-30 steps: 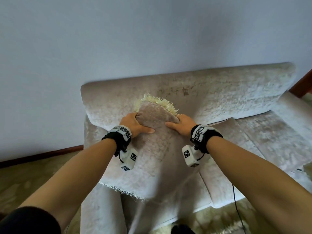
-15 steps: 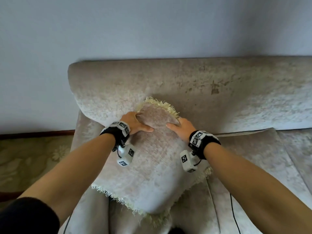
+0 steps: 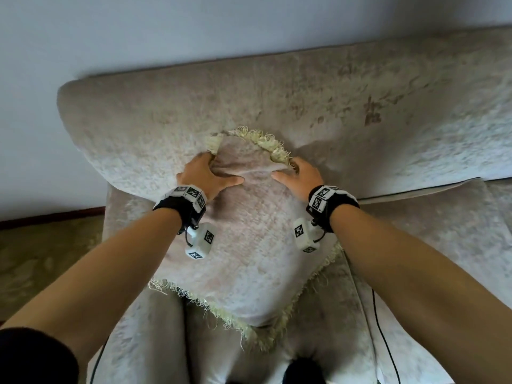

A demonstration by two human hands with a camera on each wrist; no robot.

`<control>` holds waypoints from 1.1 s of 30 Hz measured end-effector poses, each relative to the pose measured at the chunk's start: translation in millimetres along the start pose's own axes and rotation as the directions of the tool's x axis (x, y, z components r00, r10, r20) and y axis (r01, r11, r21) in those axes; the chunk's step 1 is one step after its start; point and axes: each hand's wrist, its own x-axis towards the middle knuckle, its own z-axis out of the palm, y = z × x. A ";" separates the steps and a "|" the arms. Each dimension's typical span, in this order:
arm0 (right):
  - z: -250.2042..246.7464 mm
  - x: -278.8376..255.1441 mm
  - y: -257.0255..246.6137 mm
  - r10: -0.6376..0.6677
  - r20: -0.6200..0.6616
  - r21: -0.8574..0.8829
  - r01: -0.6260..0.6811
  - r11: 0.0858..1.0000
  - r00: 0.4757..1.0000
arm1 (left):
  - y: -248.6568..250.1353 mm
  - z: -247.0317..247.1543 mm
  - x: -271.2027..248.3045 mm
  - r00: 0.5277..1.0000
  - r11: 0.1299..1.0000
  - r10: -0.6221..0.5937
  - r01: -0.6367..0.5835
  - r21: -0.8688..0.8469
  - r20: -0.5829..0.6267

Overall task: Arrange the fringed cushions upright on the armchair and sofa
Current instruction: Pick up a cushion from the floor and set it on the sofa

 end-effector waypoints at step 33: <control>120.2 -107.9 83.6 0.373 -0.412 0.252 -0.290 0.923 0.831 | 6.2 53.9 -34.1 0.454 0.073 0.743 -0.785 0.615 0.492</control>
